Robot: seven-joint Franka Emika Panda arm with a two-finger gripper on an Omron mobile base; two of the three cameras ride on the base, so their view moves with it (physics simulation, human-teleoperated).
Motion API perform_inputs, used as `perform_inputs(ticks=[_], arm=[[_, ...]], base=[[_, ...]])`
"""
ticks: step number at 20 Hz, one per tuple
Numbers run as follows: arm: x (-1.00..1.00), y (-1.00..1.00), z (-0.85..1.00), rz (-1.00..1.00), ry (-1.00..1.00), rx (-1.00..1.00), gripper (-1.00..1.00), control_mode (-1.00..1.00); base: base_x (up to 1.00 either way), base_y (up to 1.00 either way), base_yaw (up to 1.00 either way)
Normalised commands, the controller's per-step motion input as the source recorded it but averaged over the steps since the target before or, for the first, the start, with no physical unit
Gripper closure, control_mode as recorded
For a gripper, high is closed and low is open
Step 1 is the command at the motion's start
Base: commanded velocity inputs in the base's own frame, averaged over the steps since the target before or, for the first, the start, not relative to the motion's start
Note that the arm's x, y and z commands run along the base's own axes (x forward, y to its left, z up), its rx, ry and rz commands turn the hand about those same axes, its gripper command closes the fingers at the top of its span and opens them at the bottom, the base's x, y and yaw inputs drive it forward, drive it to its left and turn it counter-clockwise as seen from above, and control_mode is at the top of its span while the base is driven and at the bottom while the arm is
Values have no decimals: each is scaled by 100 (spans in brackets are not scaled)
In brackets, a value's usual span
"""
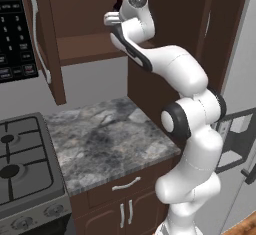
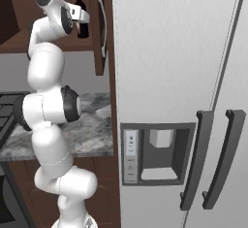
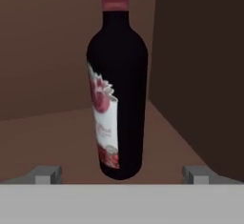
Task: Open the cabinet directly in front. Then move the wine and the mug to the dining counter with the jar on it.
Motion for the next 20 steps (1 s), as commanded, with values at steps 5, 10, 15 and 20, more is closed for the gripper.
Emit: perform_inputs(ticks=[5, 10, 15, 20], arm=[[15, 0, -10, 0, 0, 0, -100, -100], [30, 0, -8, 0, 0, 0, -100, -100], [40, 9, -3, 0, 0, 0, -100, -100], [39, 11, -2, 0, 0, 0, -100, -100]], base=[[0, 0, 0], [0, 0, 0], [0, 0, 0], [0, 0, 0]])
